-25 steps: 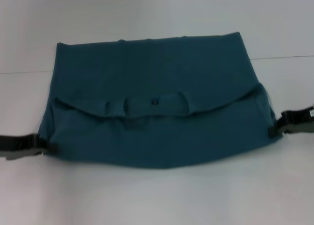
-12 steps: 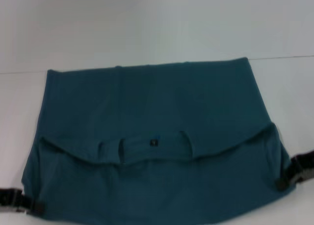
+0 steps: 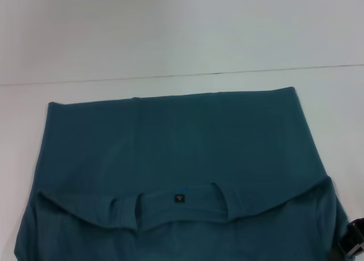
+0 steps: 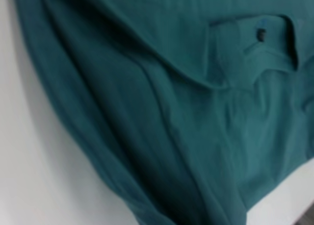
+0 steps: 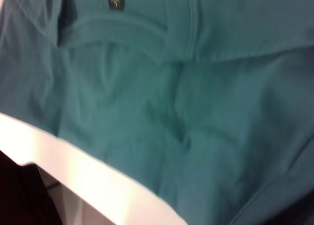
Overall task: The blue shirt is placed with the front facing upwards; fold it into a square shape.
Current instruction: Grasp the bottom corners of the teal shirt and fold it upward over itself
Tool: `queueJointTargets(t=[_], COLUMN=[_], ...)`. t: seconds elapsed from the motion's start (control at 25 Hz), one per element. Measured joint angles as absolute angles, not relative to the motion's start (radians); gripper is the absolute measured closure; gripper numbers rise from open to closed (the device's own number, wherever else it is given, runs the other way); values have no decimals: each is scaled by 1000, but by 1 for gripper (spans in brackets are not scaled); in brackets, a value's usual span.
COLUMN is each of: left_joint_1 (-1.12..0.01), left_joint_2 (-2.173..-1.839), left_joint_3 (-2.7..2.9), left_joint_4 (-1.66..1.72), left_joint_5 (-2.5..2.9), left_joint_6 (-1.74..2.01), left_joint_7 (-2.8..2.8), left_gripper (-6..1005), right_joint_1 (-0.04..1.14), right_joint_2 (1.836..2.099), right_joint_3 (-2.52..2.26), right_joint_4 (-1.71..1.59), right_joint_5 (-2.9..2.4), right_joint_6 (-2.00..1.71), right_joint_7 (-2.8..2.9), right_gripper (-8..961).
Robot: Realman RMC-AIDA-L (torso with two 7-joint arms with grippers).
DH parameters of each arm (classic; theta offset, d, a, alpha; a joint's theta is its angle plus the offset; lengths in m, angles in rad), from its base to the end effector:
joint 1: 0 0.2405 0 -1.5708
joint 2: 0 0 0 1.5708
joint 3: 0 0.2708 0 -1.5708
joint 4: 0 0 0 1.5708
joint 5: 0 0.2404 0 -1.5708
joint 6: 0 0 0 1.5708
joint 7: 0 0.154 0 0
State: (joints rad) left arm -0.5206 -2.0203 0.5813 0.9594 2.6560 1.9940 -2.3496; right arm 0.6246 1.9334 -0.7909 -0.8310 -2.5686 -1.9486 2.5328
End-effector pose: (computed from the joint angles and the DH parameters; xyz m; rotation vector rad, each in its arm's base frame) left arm -0.3328 0.3006 0.0576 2.4169 1.9419 -0.1149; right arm 0.3072 0.3365 0.0533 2.3430 -1.9579 0.3124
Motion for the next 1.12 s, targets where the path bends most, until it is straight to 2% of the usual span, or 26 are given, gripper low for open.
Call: queueJointTargets(t=[0.2, 0.24, 0.64, 0.8, 1.12], left_joint_1=[-529, -550, -717, -769, -840], left_joint_2=[-2009, -1992, -1923, -1918, -1917], left_joint_3=[486, 443, 444, 494, 661], left_joint_4=[958, 947, 811, 800, 795], left_joint_5=[2594, 2571, 2597, 2604, 2624], left_joint_6=[2050, 2046, 1785, 1651, 1405], left_joint_7=[-2291, -2283, -2383, -2444, -2568], left_gripper=[967, 967, 967, 968, 968], right_joint_1=[646, 664, 716, 711, 731], right_joint_2=[1914, 1901, 1863, 1862, 1877], right_joint_3=[-685, -656, -595, -577, -581], right_joint_4=[-818, -818, -825, -825, -816], right_joint_5=[-2509, -2488, -2479, -2475, -2475], right_joint_6=[-1915, -1886, -1677, -1600, -1430], right_joint_7=[2490, 2489, 2552, 2565, 2577], right_gripper=[923, 923, 923, 923, 922])
